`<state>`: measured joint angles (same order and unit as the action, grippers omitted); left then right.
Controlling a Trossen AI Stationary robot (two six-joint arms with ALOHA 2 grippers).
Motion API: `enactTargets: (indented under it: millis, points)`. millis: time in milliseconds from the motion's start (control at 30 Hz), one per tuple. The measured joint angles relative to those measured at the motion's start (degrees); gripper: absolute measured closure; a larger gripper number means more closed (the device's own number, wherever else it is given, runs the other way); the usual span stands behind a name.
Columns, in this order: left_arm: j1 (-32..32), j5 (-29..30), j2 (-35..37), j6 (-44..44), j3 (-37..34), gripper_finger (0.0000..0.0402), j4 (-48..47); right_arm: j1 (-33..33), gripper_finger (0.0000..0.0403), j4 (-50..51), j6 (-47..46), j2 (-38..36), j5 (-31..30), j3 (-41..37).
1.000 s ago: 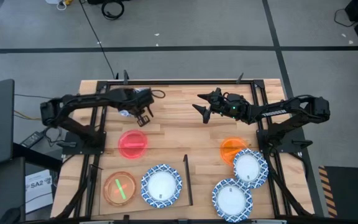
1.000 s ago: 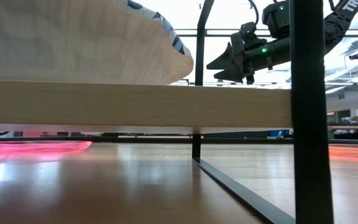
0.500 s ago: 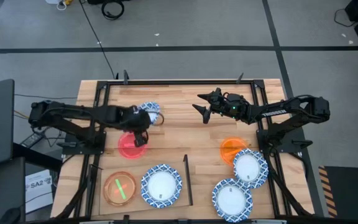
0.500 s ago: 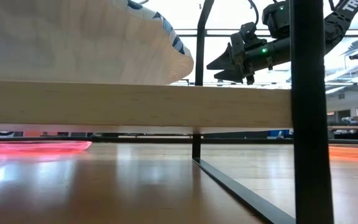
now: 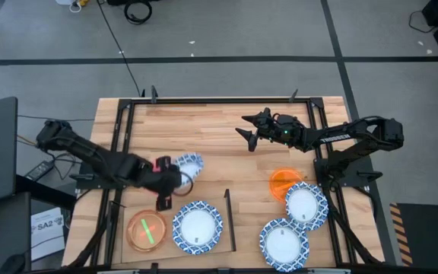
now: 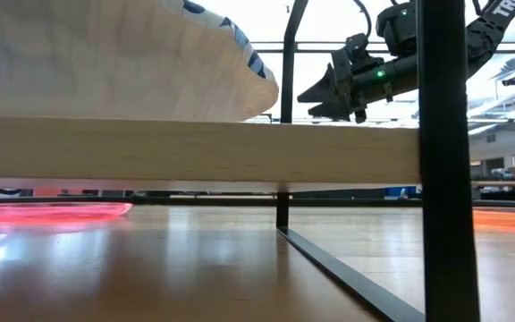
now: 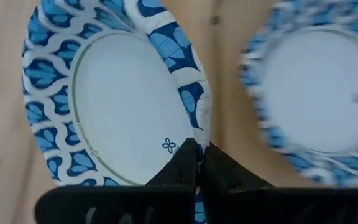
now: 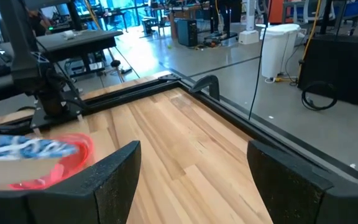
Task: Place and stack plates onto a shelf
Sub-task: Stack the top left blue bowl on top of the other blue bowl on the shelf
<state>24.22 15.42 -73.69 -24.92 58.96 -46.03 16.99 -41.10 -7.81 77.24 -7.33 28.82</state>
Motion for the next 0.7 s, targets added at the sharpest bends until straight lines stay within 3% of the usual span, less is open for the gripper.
enactTargets:
  millis: [367,700]
  points:
    - [8.3,0.2,0.0,2.1,0.0,0.0394,8.0,0.0,0.0103,2.4,0.0,0.0,0.0,0.0]
    - [12.9,4.9,0.0,3.7,0.0,0.0396,10.5,0.0,0.0103,2.5,0.0,0.0,0.0,0.0]
